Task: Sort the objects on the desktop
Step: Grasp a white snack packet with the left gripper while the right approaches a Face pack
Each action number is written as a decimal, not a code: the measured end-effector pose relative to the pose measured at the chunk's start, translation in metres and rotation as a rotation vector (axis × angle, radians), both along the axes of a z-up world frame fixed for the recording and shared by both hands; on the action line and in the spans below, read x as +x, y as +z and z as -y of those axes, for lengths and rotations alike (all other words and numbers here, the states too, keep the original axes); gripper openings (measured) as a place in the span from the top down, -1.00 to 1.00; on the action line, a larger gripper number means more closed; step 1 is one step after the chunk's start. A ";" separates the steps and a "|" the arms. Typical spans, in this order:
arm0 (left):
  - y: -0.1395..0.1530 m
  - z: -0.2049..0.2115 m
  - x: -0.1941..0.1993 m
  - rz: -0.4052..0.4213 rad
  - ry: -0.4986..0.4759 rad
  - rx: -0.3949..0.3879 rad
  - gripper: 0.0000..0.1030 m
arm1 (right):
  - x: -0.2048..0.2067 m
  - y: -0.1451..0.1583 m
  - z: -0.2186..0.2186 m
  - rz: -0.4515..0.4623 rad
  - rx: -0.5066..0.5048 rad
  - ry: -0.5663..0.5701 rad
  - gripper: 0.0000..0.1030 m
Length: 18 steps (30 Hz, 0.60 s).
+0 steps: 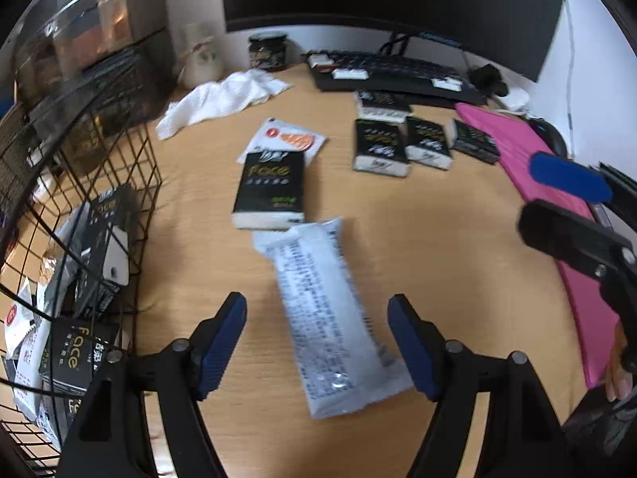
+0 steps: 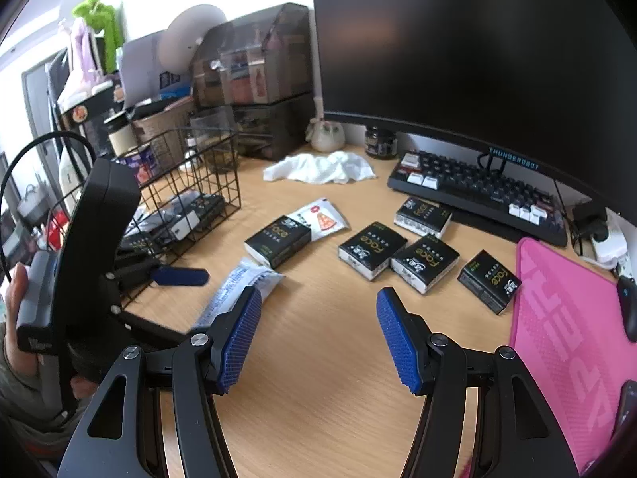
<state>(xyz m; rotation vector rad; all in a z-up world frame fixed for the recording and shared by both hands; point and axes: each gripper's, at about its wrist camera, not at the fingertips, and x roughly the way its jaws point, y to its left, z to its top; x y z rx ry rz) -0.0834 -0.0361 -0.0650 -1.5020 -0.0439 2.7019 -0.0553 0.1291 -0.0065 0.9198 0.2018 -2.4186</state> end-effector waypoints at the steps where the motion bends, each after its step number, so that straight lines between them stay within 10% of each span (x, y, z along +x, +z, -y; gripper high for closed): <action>1: -0.003 0.001 -0.001 0.010 0.000 0.002 -0.49 | -0.002 -0.002 -0.001 0.006 0.001 -0.003 -0.17; 4: -0.011 -0.002 -0.006 0.036 -0.005 0.005 -0.48 | -0.009 -0.011 -0.002 0.025 0.007 -0.014 -0.17; 7: -0.009 -0.006 -0.006 0.021 -0.019 -0.029 0.17 | -0.020 -0.020 -0.011 0.047 0.012 -0.058 -0.17; 18: 0.014 -0.006 -0.023 -0.004 -0.026 0.005 0.19 | -0.099 -0.039 -0.077 0.106 0.051 -0.350 -0.17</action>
